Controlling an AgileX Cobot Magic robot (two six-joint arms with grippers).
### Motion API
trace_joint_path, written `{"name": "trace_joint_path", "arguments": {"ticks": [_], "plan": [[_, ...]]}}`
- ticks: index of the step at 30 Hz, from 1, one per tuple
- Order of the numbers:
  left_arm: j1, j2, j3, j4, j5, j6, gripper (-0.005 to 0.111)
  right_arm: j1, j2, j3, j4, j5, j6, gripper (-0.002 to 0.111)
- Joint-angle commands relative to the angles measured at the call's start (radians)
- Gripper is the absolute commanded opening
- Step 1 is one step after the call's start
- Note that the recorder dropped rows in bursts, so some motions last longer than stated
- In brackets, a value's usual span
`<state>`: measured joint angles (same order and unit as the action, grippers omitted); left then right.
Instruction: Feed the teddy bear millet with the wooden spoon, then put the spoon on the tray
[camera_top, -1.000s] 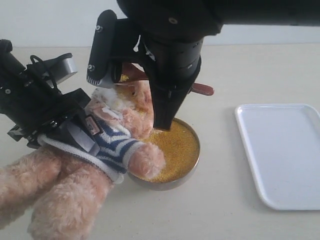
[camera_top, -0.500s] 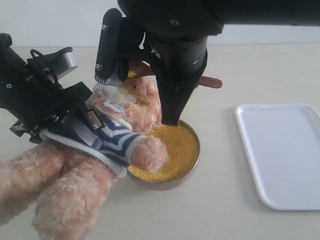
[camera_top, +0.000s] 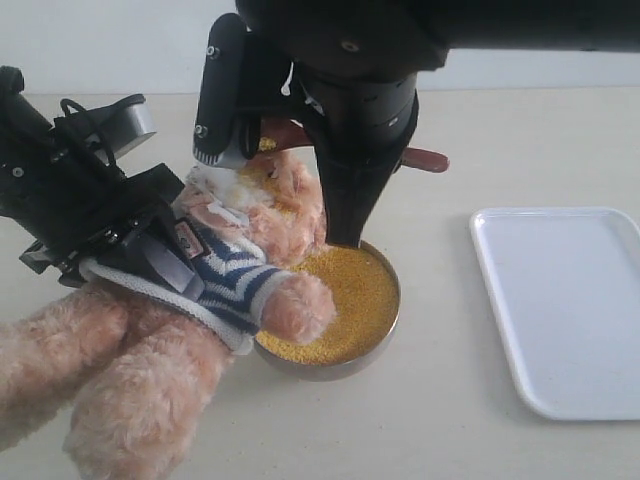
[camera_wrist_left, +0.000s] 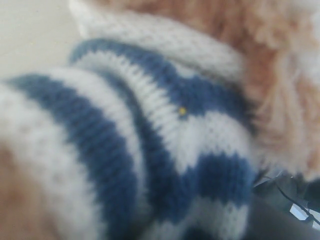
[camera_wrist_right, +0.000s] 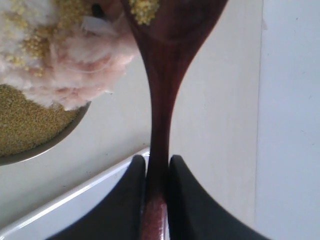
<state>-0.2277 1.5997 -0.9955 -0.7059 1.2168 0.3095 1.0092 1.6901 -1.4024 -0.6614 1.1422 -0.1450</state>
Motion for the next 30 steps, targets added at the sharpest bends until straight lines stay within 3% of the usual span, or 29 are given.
{"name": "trace_joint_path", "arguments": {"ticks": [1,8,30], "plan": [[-0.003,-0.004,-0.006,-0.025,0.004,-0.006,0.004,0.001,-0.002,-0.006,-0.010,0.011,0.000,0.000],[-0.003,-0.004,-0.006,-0.025,0.004,-0.006,0.004,0.047,-0.002,-0.006,-0.071,0.015,0.005,0.000],[-0.003,-0.004,-0.008,-0.024,0.004,-0.006,0.004,0.050,-0.002,-0.006,-0.095,0.053,0.005,0.000]]}}
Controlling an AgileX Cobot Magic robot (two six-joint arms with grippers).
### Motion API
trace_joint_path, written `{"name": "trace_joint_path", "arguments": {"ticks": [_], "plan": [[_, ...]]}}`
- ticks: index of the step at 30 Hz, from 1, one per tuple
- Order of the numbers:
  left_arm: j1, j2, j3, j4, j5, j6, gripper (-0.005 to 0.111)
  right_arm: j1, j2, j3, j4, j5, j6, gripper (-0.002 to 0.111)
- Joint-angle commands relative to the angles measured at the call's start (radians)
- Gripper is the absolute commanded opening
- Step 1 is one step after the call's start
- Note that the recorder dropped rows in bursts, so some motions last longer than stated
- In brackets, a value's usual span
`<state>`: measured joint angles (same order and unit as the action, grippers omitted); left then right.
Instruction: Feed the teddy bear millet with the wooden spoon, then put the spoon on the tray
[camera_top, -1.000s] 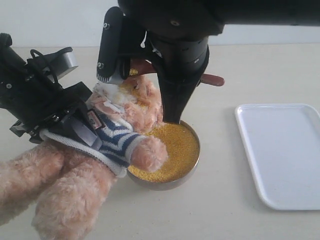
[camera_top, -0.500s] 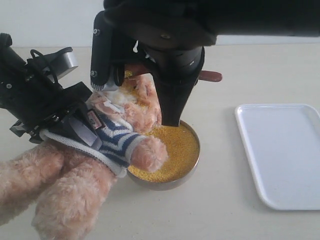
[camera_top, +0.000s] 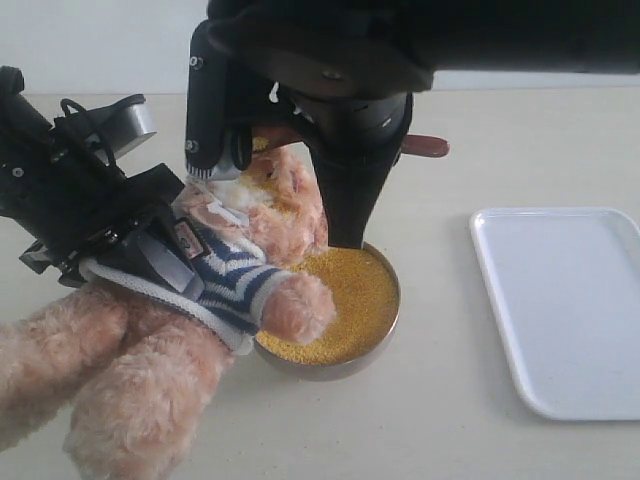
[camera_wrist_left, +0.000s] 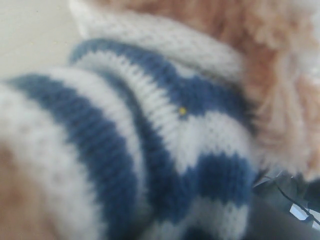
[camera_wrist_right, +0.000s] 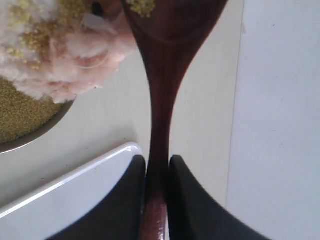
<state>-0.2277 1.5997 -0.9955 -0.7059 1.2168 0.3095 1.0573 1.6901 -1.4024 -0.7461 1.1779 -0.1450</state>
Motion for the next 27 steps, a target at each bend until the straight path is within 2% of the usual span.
{"name": "trace_joint_path", "arguments": {"ticks": [1,10,27], "plan": [[-0.003,-0.004,-0.008,-0.024,0.004,-0.006,0.004,0.001,-0.002,-0.006,-0.011,0.019,0.005,0.000],[-0.003,-0.004,-0.008,-0.024,0.004,-0.006,0.004,0.039,-0.002,0.030,-0.064,0.019,0.003,0.000],[-0.003,-0.004,-0.007,-0.032,0.004,-0.006,0.004,0.048,-0.002,0.049,-0.094,-0.002,0.029,0.000]]}}
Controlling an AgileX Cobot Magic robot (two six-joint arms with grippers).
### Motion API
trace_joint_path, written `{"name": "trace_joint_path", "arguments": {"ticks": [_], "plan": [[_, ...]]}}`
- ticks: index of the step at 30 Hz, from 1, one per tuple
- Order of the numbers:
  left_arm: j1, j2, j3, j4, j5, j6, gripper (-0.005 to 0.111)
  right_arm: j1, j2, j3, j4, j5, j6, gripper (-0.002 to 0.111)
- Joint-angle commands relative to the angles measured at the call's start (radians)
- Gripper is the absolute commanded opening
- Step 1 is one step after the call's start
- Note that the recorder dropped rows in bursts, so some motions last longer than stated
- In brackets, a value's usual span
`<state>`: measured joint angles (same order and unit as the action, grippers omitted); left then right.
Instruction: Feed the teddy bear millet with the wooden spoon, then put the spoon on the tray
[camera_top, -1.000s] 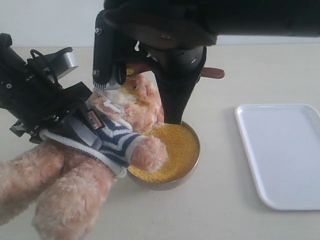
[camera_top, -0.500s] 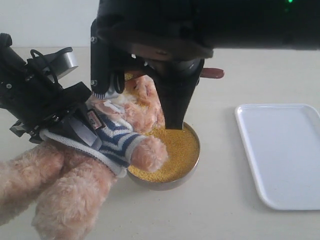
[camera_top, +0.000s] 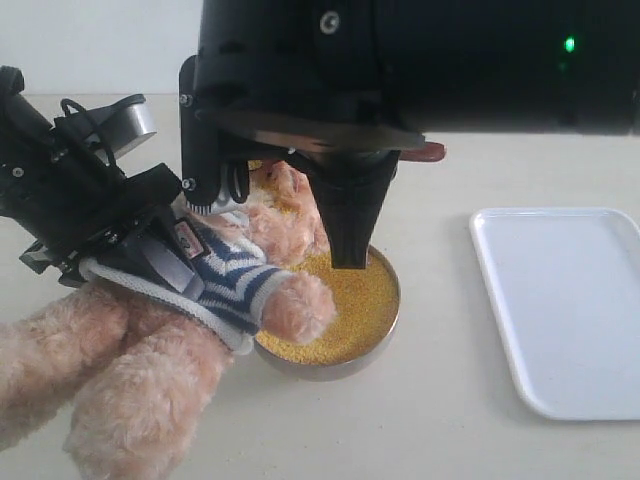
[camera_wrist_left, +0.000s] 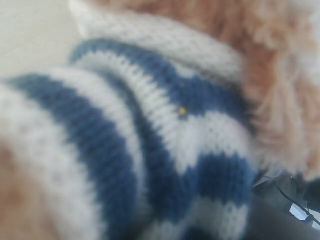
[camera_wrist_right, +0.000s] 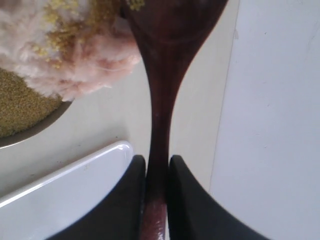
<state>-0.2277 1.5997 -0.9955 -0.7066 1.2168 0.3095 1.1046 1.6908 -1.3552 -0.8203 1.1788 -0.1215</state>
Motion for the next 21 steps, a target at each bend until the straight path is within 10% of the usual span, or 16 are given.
{"name": "trace_joint_path", "arguments": {"ticks": [1,21], "plan": [[-0.003,-0.004,-0.007,-0.031,0.004,-0.006,0.004,0.001,-0.003,0.001,-0.020,-0.003,0.005,0.000],[-0.003,-0.004,-0.007,-0.035,0.004,-0.005,0.004,0.023,-0.003,0.077,-0.140,-0.049,0.103,0.000]]}}
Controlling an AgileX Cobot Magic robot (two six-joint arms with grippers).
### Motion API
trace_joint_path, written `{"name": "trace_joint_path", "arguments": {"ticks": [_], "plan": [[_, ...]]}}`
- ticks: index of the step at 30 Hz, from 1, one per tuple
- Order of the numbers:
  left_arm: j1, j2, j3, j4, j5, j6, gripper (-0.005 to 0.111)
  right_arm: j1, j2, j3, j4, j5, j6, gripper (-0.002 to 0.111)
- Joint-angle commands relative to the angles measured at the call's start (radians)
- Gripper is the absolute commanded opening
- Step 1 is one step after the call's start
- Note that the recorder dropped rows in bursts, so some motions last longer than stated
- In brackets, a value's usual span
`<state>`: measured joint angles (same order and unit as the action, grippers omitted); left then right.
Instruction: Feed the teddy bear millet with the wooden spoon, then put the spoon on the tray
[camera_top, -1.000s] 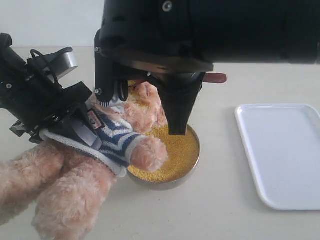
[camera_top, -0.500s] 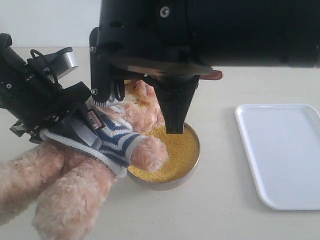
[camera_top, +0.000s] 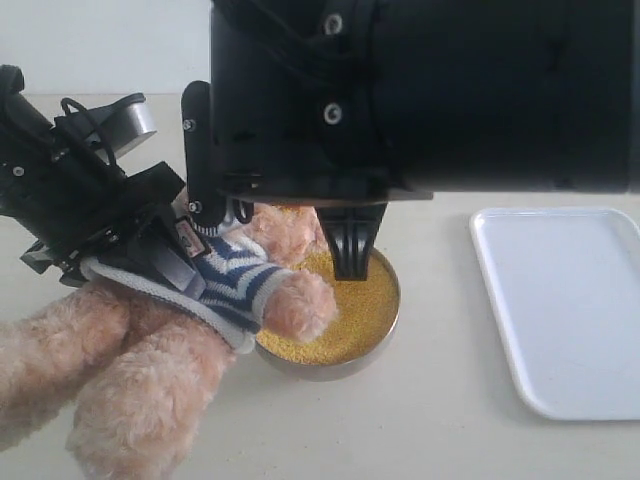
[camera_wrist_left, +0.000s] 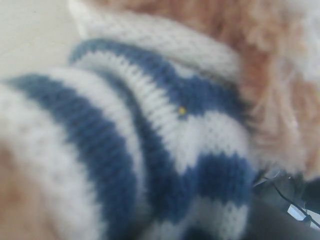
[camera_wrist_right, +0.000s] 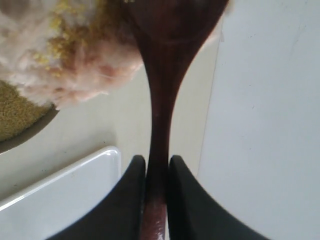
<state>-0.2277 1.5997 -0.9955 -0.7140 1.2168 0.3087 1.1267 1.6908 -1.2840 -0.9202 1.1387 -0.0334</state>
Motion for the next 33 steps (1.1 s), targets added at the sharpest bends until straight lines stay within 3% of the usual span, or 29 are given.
{"name": "trace_joint_path", "arguments": {"ticks": [1,33], "plan": [[-0.003,-0.004,-0.007,-0.028,0.004,-0.004,0.004,0.000,-0.003,0.006,-0.050,-0.009,0.022,0.000],[-0.003,-0.004,-0.007,-0.024,0.004,-0.004,0.004,-0.001,-0.059,0.004,0.011,-0.025,0.058,0.000]]}}
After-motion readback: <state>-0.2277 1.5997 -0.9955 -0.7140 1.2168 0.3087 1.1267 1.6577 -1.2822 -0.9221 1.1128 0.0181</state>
